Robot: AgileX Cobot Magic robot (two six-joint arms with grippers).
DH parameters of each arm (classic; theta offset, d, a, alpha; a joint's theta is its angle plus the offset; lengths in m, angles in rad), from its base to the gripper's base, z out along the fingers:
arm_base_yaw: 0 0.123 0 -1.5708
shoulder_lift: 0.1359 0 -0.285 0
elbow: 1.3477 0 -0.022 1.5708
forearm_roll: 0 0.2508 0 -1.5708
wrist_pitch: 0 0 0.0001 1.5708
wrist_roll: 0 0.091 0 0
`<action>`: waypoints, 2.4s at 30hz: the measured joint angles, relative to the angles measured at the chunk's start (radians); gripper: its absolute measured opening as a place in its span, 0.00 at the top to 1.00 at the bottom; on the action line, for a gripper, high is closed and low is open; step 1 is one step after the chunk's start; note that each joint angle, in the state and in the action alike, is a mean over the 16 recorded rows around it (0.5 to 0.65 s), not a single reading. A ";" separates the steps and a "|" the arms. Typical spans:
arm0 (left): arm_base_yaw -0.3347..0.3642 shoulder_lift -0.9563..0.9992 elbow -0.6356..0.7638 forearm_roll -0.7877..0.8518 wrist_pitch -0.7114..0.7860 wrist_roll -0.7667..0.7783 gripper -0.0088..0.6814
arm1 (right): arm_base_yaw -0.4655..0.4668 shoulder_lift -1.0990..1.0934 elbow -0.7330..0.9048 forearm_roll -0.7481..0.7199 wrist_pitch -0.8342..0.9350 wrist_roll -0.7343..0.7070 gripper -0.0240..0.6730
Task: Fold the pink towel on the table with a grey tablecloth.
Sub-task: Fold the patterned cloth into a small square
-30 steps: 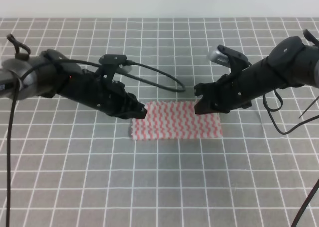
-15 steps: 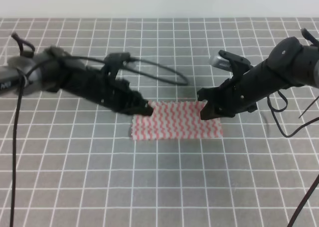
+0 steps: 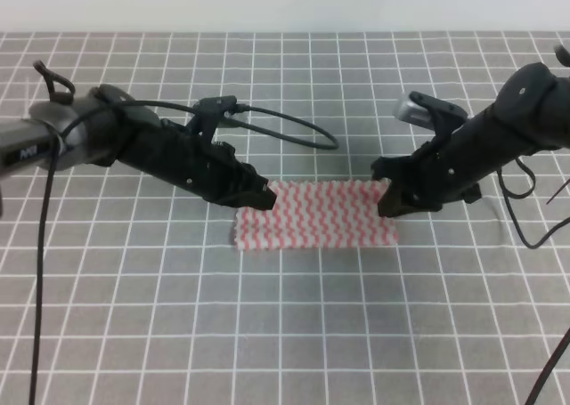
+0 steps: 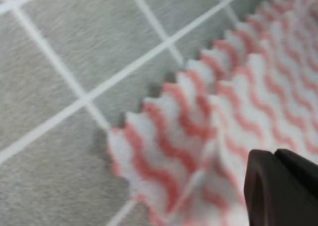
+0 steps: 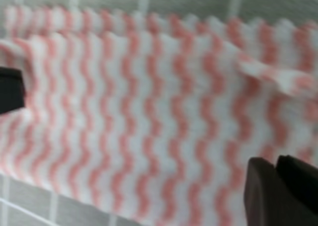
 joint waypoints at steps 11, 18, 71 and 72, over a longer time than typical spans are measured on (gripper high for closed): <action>0.001 0.045 -0.001 0.002 -0.027 -0.008 0.99 | -0.012 0.001 0.000 -0.070 0.014 0.061 0.62; 0.001 0.051 -0.003 0.000 -0.026 -0.012 0.99 | -0.012 0.001 0.000 -0.056 -0.004 0.059 0.61; 0.001 0.052 -0.004 -0.003 -0.003 -0.017 0.99 | -0.010 0.051 0.000 0.035 -0.012 0.054 0.89; 0.001 0.052 -0.004 -0.002 -0.002 -0.017 0.99 | -0.010 0.050 -0.001 0.036 -0.012 0.053 0.90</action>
